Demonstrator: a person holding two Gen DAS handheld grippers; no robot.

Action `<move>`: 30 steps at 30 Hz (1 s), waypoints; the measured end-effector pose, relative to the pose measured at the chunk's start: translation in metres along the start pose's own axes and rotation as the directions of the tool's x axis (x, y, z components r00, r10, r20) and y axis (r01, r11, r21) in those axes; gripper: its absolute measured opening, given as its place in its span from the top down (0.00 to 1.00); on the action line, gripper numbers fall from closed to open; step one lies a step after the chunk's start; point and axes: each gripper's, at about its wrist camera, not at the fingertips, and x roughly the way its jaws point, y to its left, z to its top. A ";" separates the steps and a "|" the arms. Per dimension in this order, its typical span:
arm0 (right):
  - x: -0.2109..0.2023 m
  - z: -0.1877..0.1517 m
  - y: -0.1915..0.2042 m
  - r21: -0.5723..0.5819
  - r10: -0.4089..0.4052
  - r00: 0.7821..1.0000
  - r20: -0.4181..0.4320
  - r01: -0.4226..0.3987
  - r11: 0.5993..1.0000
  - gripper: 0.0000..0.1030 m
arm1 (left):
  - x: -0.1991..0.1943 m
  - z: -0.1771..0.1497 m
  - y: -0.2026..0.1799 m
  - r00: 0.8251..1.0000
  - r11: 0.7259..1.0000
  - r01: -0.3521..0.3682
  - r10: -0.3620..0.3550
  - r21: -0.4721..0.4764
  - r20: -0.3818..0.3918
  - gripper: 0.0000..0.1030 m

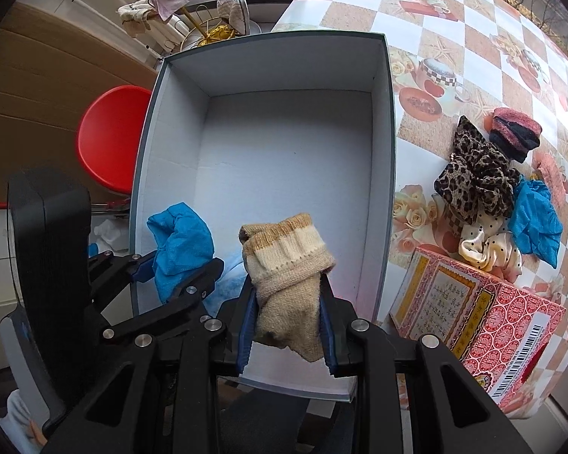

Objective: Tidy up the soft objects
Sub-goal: 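Open both tools to drop the blue cloth and beige sock into the box, then reach the left tool to the pink-and-navy sock while the right tool reaches the pink sponge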

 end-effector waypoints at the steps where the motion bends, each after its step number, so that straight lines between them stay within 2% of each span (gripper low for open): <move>1: 0.000 0.000 0.000 0.000 0.001 1.000 0.000 -0.001 1.000 0.70 | 0.000 0.000 0.000 1.000 1.000 0.000 0.000 0.000 -0.002 0.63; 9: 0.001 0.000 -0.002 0.004 0.007 1.000 0.001 -0.007 1.000 0.70 | 0.000 0.000 -0.002 1.000 1.000 -0.006 0.006 -0.003 -0.001 0.60; 14: -0.003 -0.002 -0.003 0.006 0.017 1.000 0.020 -0.017 1.000 0.69 | -0.006 -0.004 -0.002 0.999 1.000 -0.026 0.026 -0.006 0.028 0.24; 15: -0.004 -0.002 -0.003 0.005 0.018 1.000 0.025 -0.018 1.000 0.69 | -0.008 -0.004 -0.002 0.999 1.000 -0.023 0.023 -0.005 0.032 0.23; 16: -0.006 -0.003 -0.004 0.004 0.019 0.999 0.031 -0.020 1.000 0.62 | -0.008 -0.004 -0.001 0.999 1.000 -0.017 0.017 -0.006 0.031 0.23; 17: -0.009 -0.003 -0.005 0.004 0.022 0.999 0.038 -0.022 1.000 0.39 | -0.008 -0.004 -0.001 1.000 1.000 -0.006 0.007 -0.010 0.025 0.21; 19: -0.015 -0.003 -0.007 0.009 0.008 0.998 0.056 -0.009 1.000 0.28 | -0.004 -0.003 0.004 0.999 0.999 0.038 -0.038 -0.035 0.016 0.19; 21: -0.023 -0.003 -0.011 0.014 0.027 0.997 0.076 -0.028 1.000 0.28 | -0.002 -0.003 0.005 0.999 0.998 0.052 -0.052 -0.039 0.017 0.13; 23: -0.032 -0.004 -0.013 0.021 0.032 0.995 0.095 -0.034 0.999 0.27 | -0.001 -0.003 0.003 0.997 0.997 0.073 -0.072 -0.035 0.025 0.00; 24: -0.037 -0.004 -0.013 0.020 0.035 0.994 0.107 -0.037 0.999 0.24 | -0.001 -0.004 0.001 0.997 0.997 0.073 -0.073 -0.033 0.029 0.00; 25: -0.042 -0.005 -0.012 0.019 0.036 0.992 0.118 -0.039 0.999 0.13 | -0.001 -0.004 0.000 0.996 0.996 0.078 -0.077 -0.032 0.034 0.00; 26: -0.050 -0.006 -0.012 0.020 0.040 0.990 0.135 -0.043 0.999 0.09 | -0.001 -0.004 -0.002 0.995 0.996 0.088 -0.087 -0.033 0.039 0.00; 30: -0.089 -0.013 -0.018 0.014 0.046 0.974 0.224 -0.050 0.999 0.09 | -0.004 0.001 -0.004 0.990 0.990 0.133 -0.130 -0.047 0.056 0.00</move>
